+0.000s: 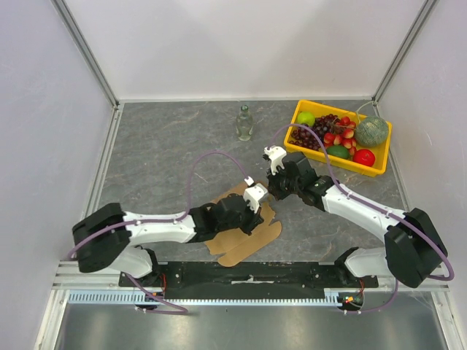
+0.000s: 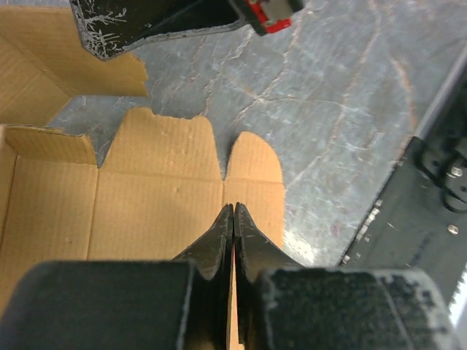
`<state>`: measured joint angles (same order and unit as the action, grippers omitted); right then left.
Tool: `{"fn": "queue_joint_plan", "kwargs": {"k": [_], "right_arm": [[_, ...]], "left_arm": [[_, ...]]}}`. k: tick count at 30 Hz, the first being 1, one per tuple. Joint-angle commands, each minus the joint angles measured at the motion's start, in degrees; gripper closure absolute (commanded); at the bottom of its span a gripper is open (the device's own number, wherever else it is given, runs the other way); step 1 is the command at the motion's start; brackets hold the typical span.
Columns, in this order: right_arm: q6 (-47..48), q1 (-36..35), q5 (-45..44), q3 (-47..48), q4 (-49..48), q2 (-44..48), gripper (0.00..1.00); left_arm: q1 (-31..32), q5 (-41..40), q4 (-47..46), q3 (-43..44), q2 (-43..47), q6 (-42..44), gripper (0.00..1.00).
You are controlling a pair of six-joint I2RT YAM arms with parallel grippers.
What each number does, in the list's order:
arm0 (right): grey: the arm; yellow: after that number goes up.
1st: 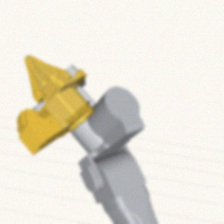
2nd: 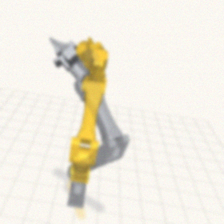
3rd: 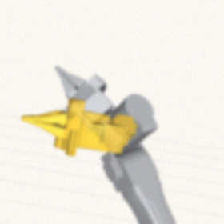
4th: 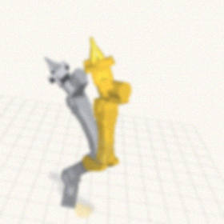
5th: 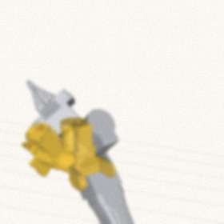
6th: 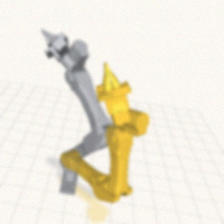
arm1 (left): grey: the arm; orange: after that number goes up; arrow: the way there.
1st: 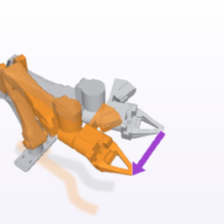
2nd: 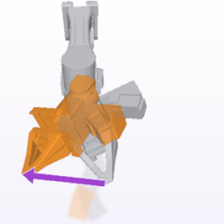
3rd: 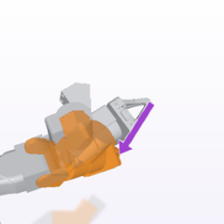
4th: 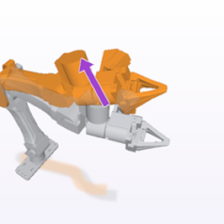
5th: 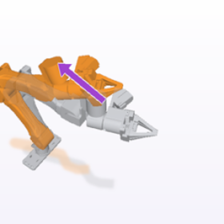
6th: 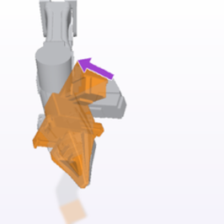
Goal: Fold the paper box
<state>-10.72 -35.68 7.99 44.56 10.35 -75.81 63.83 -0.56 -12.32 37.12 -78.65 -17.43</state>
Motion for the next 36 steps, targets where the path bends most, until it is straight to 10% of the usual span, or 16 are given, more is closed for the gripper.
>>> {"fn": "queue_joint_plan", "kwargs": {"k": [1,14,36], "right_arm": [[-0.2,-0.2,0.1,-0.7,-2.6,0.5,1.0],[-1.4,-0.2,1.4,-0.3,-3.1,0.0,1.0],[-2.1,-0.2,4.0,0.5,-1.4,1.1,1.0]], "left_arm": [[1.8,-12.3,-14.9,-0.7,-6.1,-2.2,0.98],[2.1,-13.1,-38.9,-7.2,-18.0,2.6,0.98],[2.0,-10.7,-34.2,-2.4,-26.6,3.7,0.98]]}}
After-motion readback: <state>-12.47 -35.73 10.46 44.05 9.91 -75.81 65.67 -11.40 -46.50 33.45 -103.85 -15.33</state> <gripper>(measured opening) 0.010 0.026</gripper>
